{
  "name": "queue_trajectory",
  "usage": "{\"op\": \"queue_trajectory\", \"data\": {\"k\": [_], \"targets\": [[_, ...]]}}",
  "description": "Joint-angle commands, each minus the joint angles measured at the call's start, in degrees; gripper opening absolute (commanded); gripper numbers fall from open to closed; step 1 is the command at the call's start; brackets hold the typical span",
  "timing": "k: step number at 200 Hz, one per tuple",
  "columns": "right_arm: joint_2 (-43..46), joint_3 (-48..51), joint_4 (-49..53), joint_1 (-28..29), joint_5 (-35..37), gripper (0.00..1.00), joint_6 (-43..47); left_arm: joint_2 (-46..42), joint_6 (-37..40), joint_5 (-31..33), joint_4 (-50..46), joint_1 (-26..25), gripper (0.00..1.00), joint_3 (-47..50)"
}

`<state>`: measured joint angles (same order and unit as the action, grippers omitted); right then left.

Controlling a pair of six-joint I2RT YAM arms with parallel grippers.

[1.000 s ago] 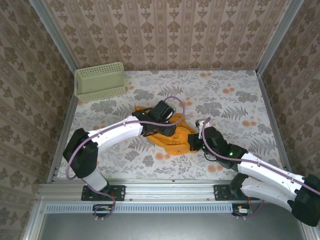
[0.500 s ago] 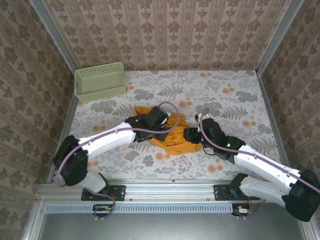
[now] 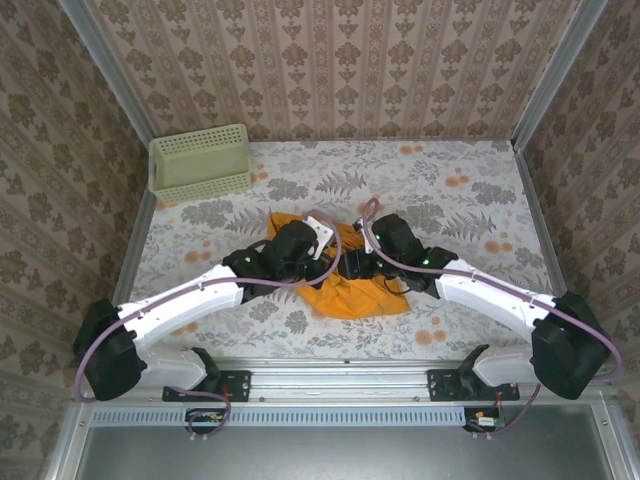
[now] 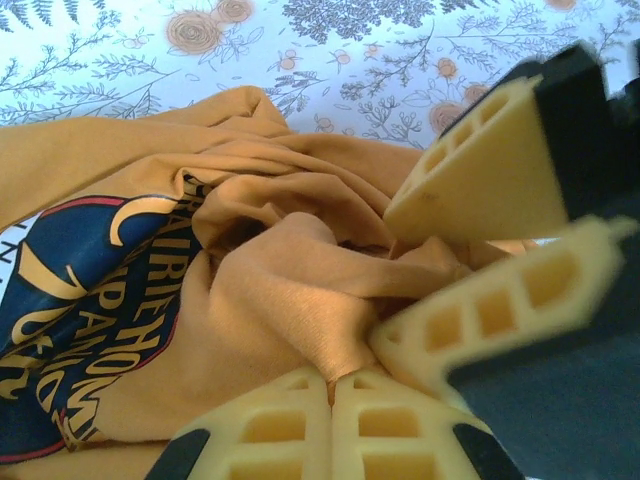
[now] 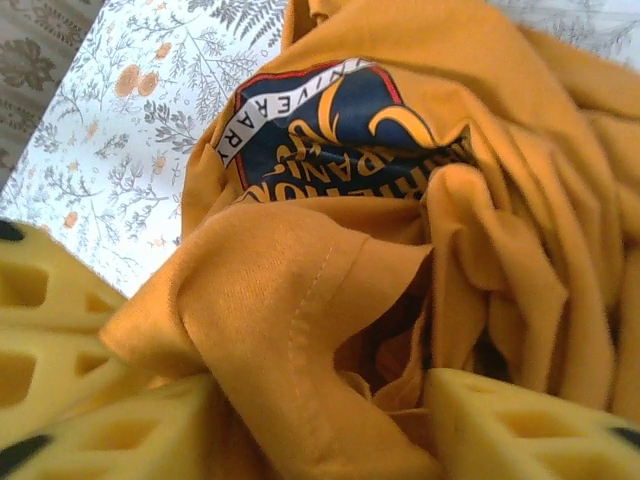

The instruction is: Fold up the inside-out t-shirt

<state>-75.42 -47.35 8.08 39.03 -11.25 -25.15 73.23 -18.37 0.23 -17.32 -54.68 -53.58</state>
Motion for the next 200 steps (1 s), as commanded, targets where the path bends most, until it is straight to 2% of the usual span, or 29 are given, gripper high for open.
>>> {"op": "queue_trajectory", "data": {"k": [1,19,33,65,97,116,148,162,170,186,200], "targets": [[-1.11,-0.51,-1.12,0.24,0.52,0.35,0.88,-1.57,1.56,-0.04,2.40,0.04,0.00,-0.47],[0.81,0.53,0.42,-0.01,6.26,0.11,0.98,-3.08,1.87,0.65,2.20,0.92,0.00,-0.03],[3.41,1.27,2.32,-1.01,9.85,0.00,0.72,-4.38,1.98,0.82,1.88,2.49,0.00,0.59],[13.19,4.07,5.19,-8.05,11.24,0.00,-1.99,-8.32,2.55,0.91,1.39,7.82,0.00,2.90],[20.86,5.77,5.38,-18.54,-0.11,0.00,-5.75,-12.06,2.55,-2.58,2.93,14.94,0.00,4.00],[21.94,5.78,4.71,-19.83,-3.85,0.00,-6.73,-12.93,1.95,-4.64,4.82,17.82,0.00,3.97],[19.13,7.30,5.06,-21.55,-1.40,0.00,-9.12,-10.37,-0.81,-9.34,7.93,22.50,0.00,4.58],[16.52,7.15,5.50,-22.37,-0.43,0.00,-9.59,-6.81,-0.02,-13.79,7.74,22.49,0.00,3.02],[14.93,6.55,4.95,-22.23,-2.15,0.00,-9.07,-4.43,1.33,-15.23,6.29,21.52,0.00,1.55],[14.47,5.65,1.97,-21.13,-5.51,0.00,-9.08,-1.30,4.64,-11.32,2.66,17.73,0.00,-0.84],[16.40,3.72,1.86,-17.10,-3.04,0.00,-6.54,0.02,5.88,-9.55,0.98,16.21,0.00,-1.20]]}}
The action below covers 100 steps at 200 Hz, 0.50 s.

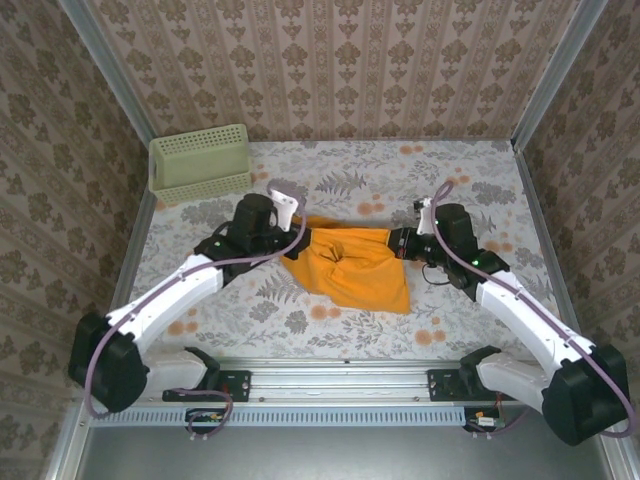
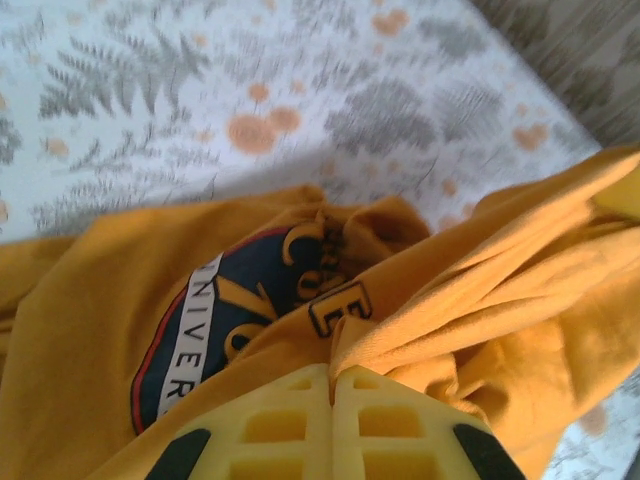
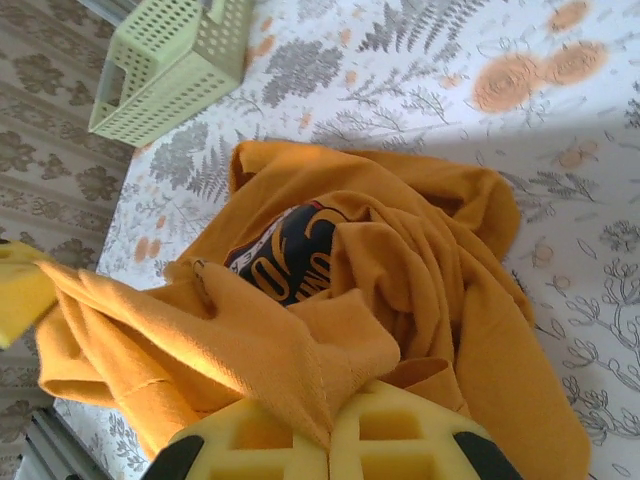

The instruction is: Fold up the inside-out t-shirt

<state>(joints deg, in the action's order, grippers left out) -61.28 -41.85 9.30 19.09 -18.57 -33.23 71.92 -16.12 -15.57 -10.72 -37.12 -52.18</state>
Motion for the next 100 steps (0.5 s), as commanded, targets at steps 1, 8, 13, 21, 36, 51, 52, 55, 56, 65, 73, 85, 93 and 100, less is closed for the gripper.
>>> {"op": "queue_trajectory", "data": {"k": [1,8,13,21,36,51,52,55,56,65,73,85,93,100], "targets": [[2.41,-1.95,0.68,3.21,4.52,0.00,1.79,1.36,3.64,6.21,-5.71,-1.31,0.00,-2.58],[3.79,-2.75,1.04,6.08,6.32,0.00,4.18,1.47,3.26,6.25,-5.87,-1.23,0.00,-2.15],[4.76,-3.12,1.03,8.28,7.39,0.00,5.87,1.26,2.89,6.40,-5.83,-1.14,0.00,-1.74],[6.13,-3.03,1.05,11.77,9.38,0.00,8.26,0.52,2.23,6.51,-5.78,-0.96,0.00,-0.69],[6.95,-1.05,0.81,16.70,12.03,0.00,10.75,-1.81,0.74,8.15,-5.34,-0.83,0.00,1.74],[5.32,2.96,0.04,19.79,13.26,0.02,10.20,-3.91,-0.64,9.94,-5.43,-0.84,0.00,4.17],[5.32,2.96,0.04,19.79,13.26,0.02,10.20,-4.03,-0.70,10.03,-5.44,-0.84,0.00,4.32],[4.71,3.86,-0.13,20.46,13.22,0.04,9.91,-4.48,-0.95,10.38,-5.48,-0.84,0.00,4.78],[4.71,3.86,-0.13,20.46,13.22,0.04,9.91,-4.58,-1.03,10.47,-5.55,-0.80,0.00,4.93],[3.40,5.52,-0.32,22.40,13.68,0.07,9.56,-5.89,-1.94,11.28,-5.66,-0.93,0.00,6.50],[2.97,6.27,-0.27,24.06,14.59,0.11,9.54,-7.31,-2.86,12.03,-5.71,-0.93,0.00,8.09],[3.04,6.51,0.00,25.24,15.29,0.25,9.34,-9.61,-4.40,12.96,-5.72,-0.93,0.00,10.81],[3.30,6.13,0.87,25.17,17.44,0.39,8.65,-11.19,-5.23,13.71,-5.63,-1.01,0.00,12.77],[3.39,5.48,2.01,24.84,20.04,0.49,8.02,-12.70,-6.14,14.56,-5.80,-1.02,0.00,14.56]]}}
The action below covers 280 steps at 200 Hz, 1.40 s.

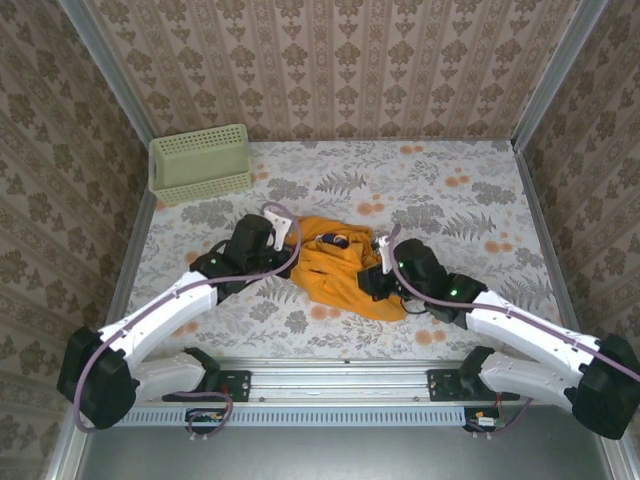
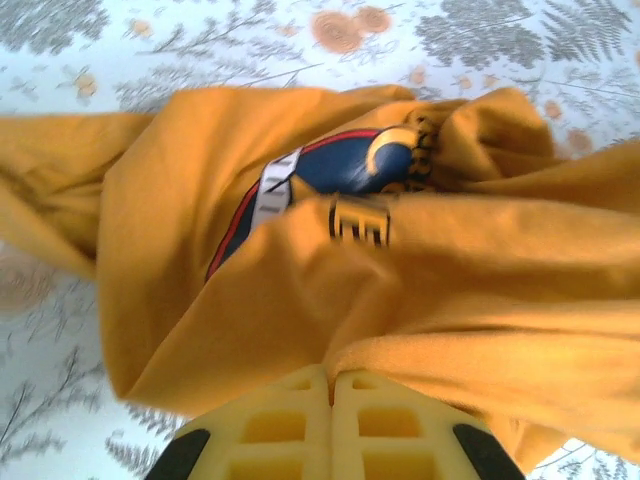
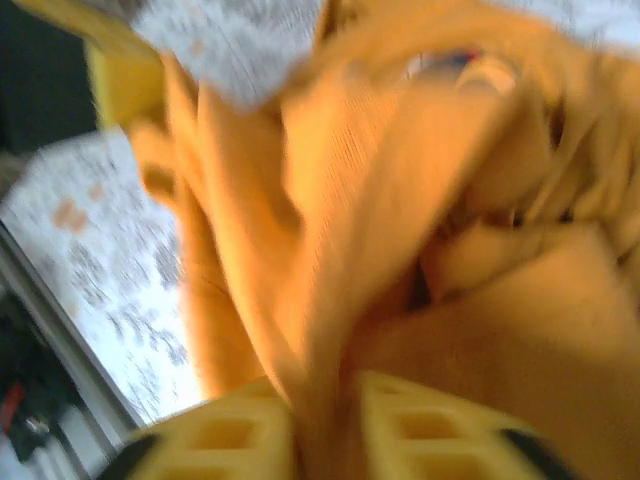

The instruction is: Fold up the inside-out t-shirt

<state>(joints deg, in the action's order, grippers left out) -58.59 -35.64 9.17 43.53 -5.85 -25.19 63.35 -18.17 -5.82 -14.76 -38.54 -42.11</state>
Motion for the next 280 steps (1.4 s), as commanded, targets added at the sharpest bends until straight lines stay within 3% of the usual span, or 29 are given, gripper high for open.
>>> {"op": "queue_trajectory", "data": {"k": [1,10,40,70,107,139,163,183,250,280], "targets": [[0.69,-0.83,2.24,0.19,7.64,0.50,-0.16,-4.38,-4.30,4.97,-1.76,0.40,0.00,4.75],[0.22,-1.84,3.12,-1.93,8.29,0.56,-0.92,-6.49,-5.51,5.62,-1.70,0.43,0.00,7.10],[-5.21,-4.61,1.28,-10.98,2.95,0.58,-4.12,-11.19,-8.85,5.08,-1.50,0.41,0.00,13.13],[-15.60,-11.67,4.05,-9.96,1.62,0.59,-1.71,-12.58,-10.65,5.38,-1.62,0.40,0.00,14.95],[-20.77,-14.67,4.93,-7.49,2.10,0.64,-0.72,-12.34,-9.87,7.28,-2.11,0.66,0.00,13.78],[-24.41,-15.53,6.32,-7.41,1.78,0.44,-0.69,-11.37,-10.26,10.57,-4.35,3.49,0.00,11.83],[-22.52,-15.77,7.18,-7.14,1.11,0.16,-0.41,-10.52,-10.24,8.28,-2.82,7.47,0.00,10.85],[-18.39,-17.26,9.75,-7.14,3.63,0.01,-0.50,-7.86,-9.20,7.05,-1.03,8.95,0.00,7.85],[-2.03,-27.68,21.94,-7.63,23.13,0.00,3.80,3.50,-4.46,5.33,0.73,11.83,0.00,-14.70],[6.39,-32.20,25.64,-7.58,33.08,0.00,6.88,3.22,-3.20,2.73,5.17,12.02,0.00,-22.80]]}}
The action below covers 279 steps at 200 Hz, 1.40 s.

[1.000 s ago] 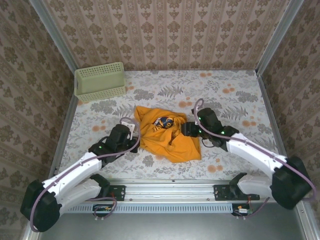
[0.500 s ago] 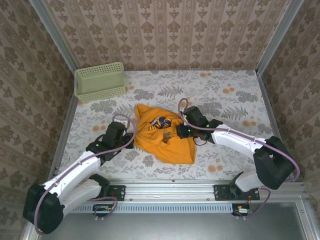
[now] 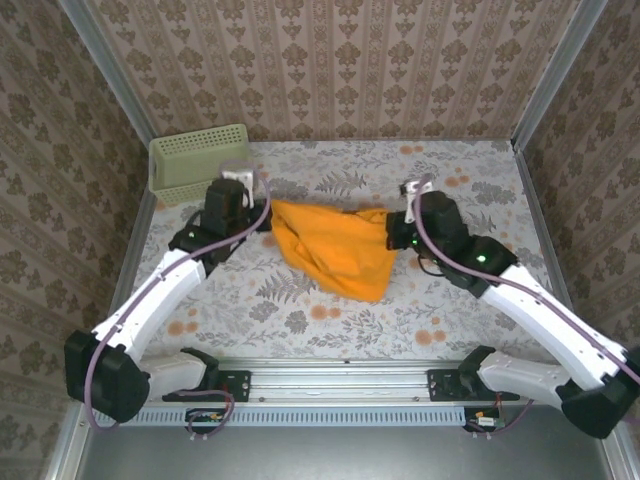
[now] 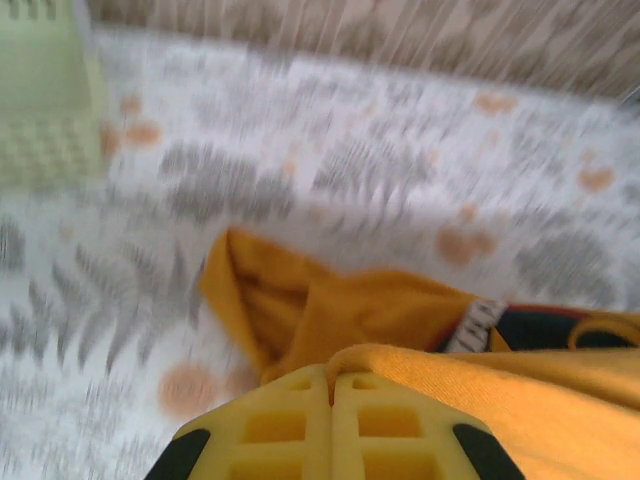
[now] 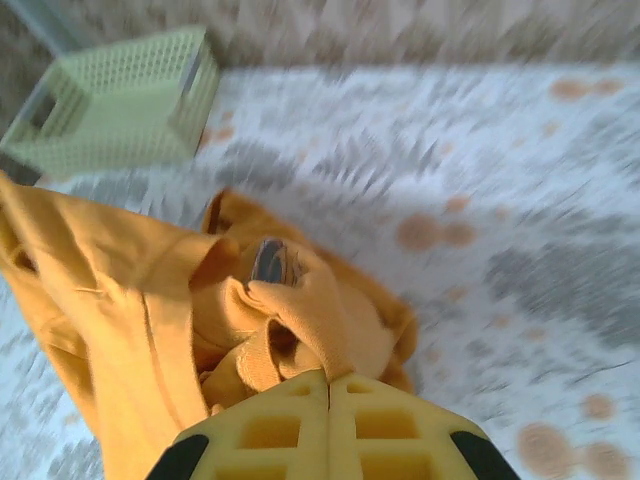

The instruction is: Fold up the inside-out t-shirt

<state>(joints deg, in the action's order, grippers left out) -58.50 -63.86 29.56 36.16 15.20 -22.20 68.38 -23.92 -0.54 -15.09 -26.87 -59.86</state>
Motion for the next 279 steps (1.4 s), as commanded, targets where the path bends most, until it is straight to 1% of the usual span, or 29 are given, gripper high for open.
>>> {"op": "queue_trajectory", "data": {"k": [1,20,36,50,54,73,76,78,82,89,101,105,109,115,126,139,148,160,181,191,213,221,234,237,238,253,261,273,279], "targets": [[6.61,-3.99,5.20,-0.21,12.08,0.00,3.94,-1.96,2.56,-2.68,5.85,0.38,0.00,-4.99],[12.09,-1.63,4.34,-0.11,11.25,0.00,4.27,-4.29,2.43,-3.67,10.62,0.24,0.00,-1.75],[14.23,3.96,3.32,-0.05,8.49,0.00,1.78,-1.81,2.67,-4.68,7.84,0.33,0.00,0.43],[13.24,11.11,1.39,0.11,4.21,0.00,-2.18,2.38,2.69,-5.71,4.04,0.32,0.00,2.98],[12.46,13.22,-0.74,0.25,2.68,0.00,-3.61,3.38,2.53,-5.44,3.14,0.36,0.00,3.88],[7.06,21.85,-7.44,2.84,-3.80,0.00,-8.89,5.38,1.21,-1.20,-0.49,0.45,0.00,9.32],[6.12,22.67,-8.42,3.46,-4.33,0.02,-9.27,5.32,1.02,-0.76,-0.73,0.42,0.00,9.99],[5.53,23.30,-8.96,3.96,-4.49,0.03,-9.51,5.20,0.90,-0.64,-0.84,1.76,0.00,10.63],[4.79,23.98,-9.58,4.60,-4.57,0.07,-9.97,5.00,0.64,-0.66,-0.98,2.73,0.00,11.74],[3.00,24.59,-9.95,5.14,-4.49,0.16,-10.63,4.29,0.13,-1.36,-0.69,3.83,0.00,13.58],[1.29,24.02,-8.56,4.87,-3.76,0.40,-10.85,3.03,-0.46,-3.21,0.53,5.43,0.00,16.16],[0.94,23.45,-7.90,4.45,-3.62,0.47,-10.52,2.56,-0.55,-3.62,0.86,5.71,0.00,16.72],[0.51,22.64,-7.06,3.79,-3.93,0.51,-9.95,2.26,-0.60,-3.82,1.08,5.94,0.00,17.19],[-0.14,21.22,-5.79,2.44,-5.02,0.55,-9.17,1.92,-0.43,-3.99,1.35,6.08,0.00,17.59],[-1.59,18.69,-3.78,-0.58,-7.49,0.59,-8.17,1.89,0.04,-3.88,1.64,6.15,0.00,17.84],[-4.17,15.67,-1.52,-4.20,-9.39,0.60,-8.31,2.56,0.05,-3.72,1.72,6.38,0.00,17.65],[-6.05,14.15,-0.58,-5.40,-9.86,0.60,-8.12,3.00,0.09,-3.94,1.84,6.48,0.00,17.36],[-8.56,12.46,-0.49,-5.66,-10.61,0.63,-7.29,3.25,-0.26,-3.95,2.15,6.57,0.00,17.02],[-13.12,10.56,-0.71,-5.50,-13.77,0.63,-7.01,3.47,-0.69,-3.71,2.11,6.66,0.00,16.40],[-14.48,10.42,-0.87,-5.02,-13.84,0.63,-7.01,3.90,-0.71,-3.44,1.38,6.74,0.00,15.81],[-16.29,11.12,-1.77,-4.70,-14.48,0.68,-6.38,4.97,-0.96,-3.12,0.03,7.50,0.00,14.64],[-17.08,11.21,-1.64,-4.70,-14.41,0.67,-6.37,5.01,-1.03,-3.24,-0.01,7.81,0.00,14.52],[-18.66,10.88,-0.78,-4.70,-13.66,0.56,-6.33,4.47,-1.28,-2.92,0.03,8.42,0.00,14.45],[-18.82,10.72,-0.29,-4.70,-13.16,0.52,-6.29,4.29,-1.39,-2.90,0.06,8.64,0.00,14.50],[-18.92,10.70,-0.12,-4.70,-13.04,0.49,-6.28,4.17,-1.39,-2.89,0.06,8.70,0.00,14.46],[-18.49,10.28,2.57,-4.95,-9.03,0.25,-6.28,2.90,-1.87,-3.12,0.25,10.04,0.00,14.44],[-17.17,10.32,3.87,-5.47,-6.59,0.14,-6.50,2.03,-2.21,-3.03,0.25,10.96,0.00,14.58],[-13.85,10.96,4.97,-7.62,-4.93,0.02,-6.72,0.32,-2.68,-2.98,0.48,12.42,0.00,15.02],[-11.44,11.67,4.75,-9.08,-5.41,0.00,-6.57,-0.57,-3.00,-3.05,0.58,13.31,0.00,15.37]]}}
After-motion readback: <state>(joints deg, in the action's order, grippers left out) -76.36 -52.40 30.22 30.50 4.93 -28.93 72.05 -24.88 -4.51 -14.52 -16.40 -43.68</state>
